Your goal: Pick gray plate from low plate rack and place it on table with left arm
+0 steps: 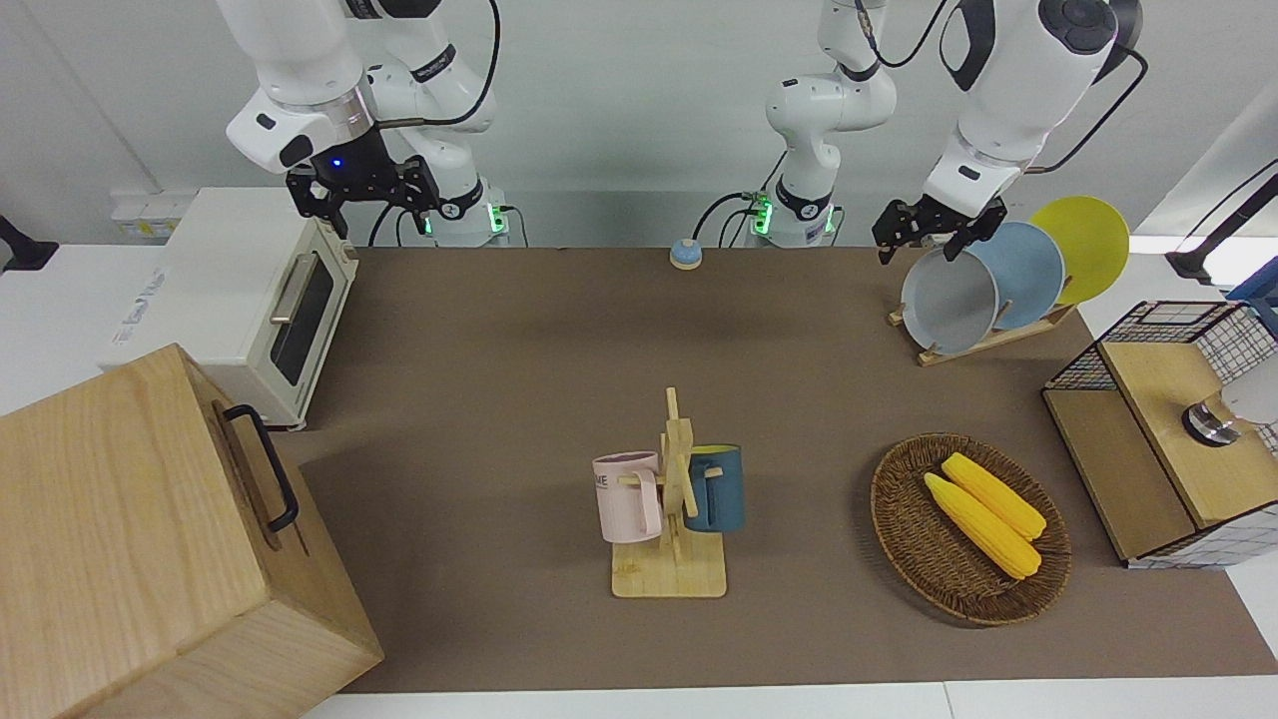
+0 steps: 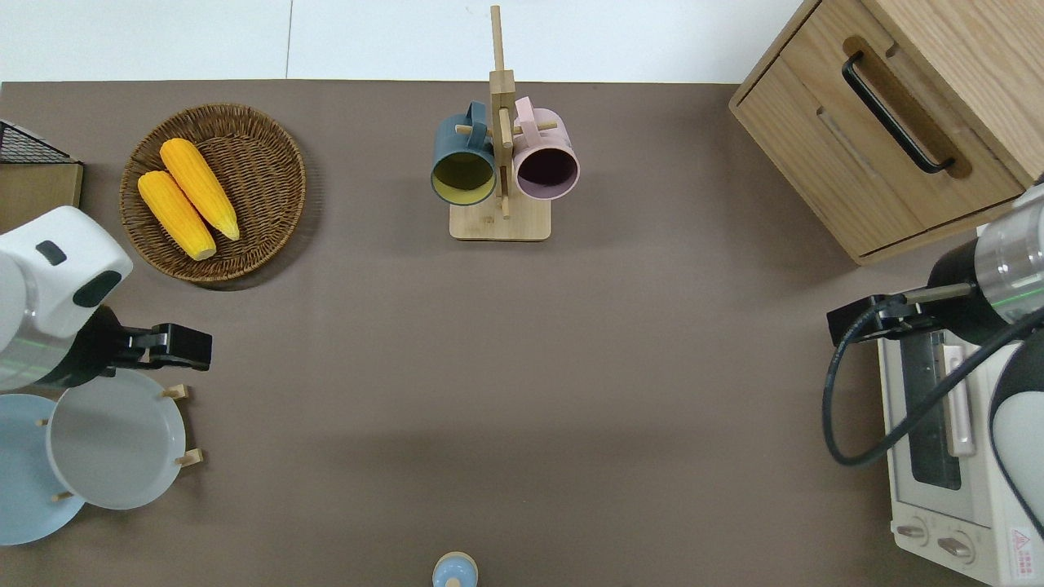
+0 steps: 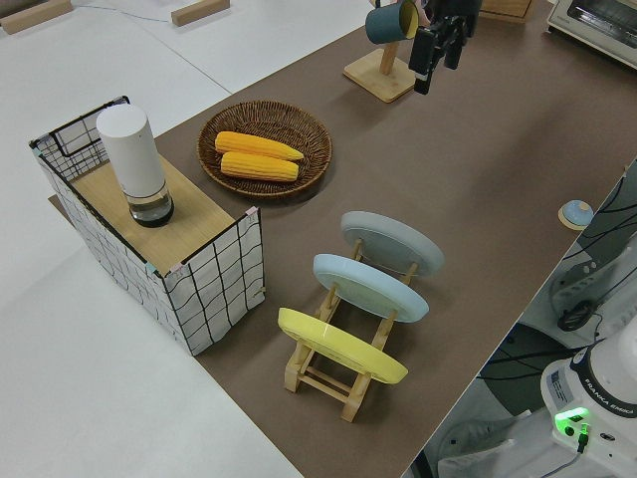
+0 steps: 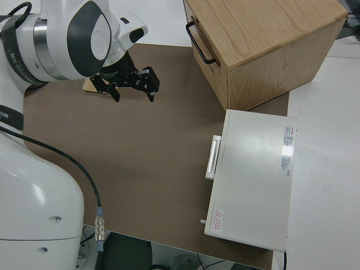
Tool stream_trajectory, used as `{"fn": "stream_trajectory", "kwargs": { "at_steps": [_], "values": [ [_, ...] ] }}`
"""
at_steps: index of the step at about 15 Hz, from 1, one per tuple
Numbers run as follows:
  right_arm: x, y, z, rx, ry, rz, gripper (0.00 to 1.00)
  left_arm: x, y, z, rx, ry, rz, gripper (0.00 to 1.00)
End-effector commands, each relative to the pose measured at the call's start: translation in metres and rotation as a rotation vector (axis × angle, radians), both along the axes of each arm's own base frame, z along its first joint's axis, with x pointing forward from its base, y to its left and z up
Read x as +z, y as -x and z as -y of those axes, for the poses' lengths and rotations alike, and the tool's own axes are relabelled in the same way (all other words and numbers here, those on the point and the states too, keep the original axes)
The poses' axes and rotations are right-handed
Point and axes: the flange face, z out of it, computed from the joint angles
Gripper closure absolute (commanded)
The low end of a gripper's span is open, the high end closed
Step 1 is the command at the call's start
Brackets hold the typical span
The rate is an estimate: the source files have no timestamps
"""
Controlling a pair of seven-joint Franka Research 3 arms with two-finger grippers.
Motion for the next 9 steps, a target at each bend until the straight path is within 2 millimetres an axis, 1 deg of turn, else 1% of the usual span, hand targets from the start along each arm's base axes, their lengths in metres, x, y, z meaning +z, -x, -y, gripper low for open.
{"fn": "stream_trajectory", "kwargs": {
  "at_steps": [1,4,7,8,9],
  "values": [
    [0.004,0.002,0.002,-0.015,0.008,0.000,0.017,-0.018,0.046,-0.006,0.009,-0.012,0.054,0.01],
    [0.004,0.002,0.002,-0.015,0.008,0.000,0.017,-0.028,0.065,-0.006,0.012,-0.015,0.066,0.01],
    [0.004,0.002,0.003,-0.016,0.008,0.000,0.017,-0.028,0.069,-0.008,0.009,-0.015,0.067,0.01],
    [0.004,0.002,0.003,-0.016,0.009,0.001,0.017,-0.028,0.069,-0.015,-0.003,-0.011,0.066,0.01],
    [0.004,0.002,0.002,-0.015,0.008,0.000,0.017,-0.030,0.069,-0.029,0.000,0.000,0.062,0.01]
  ]
}}
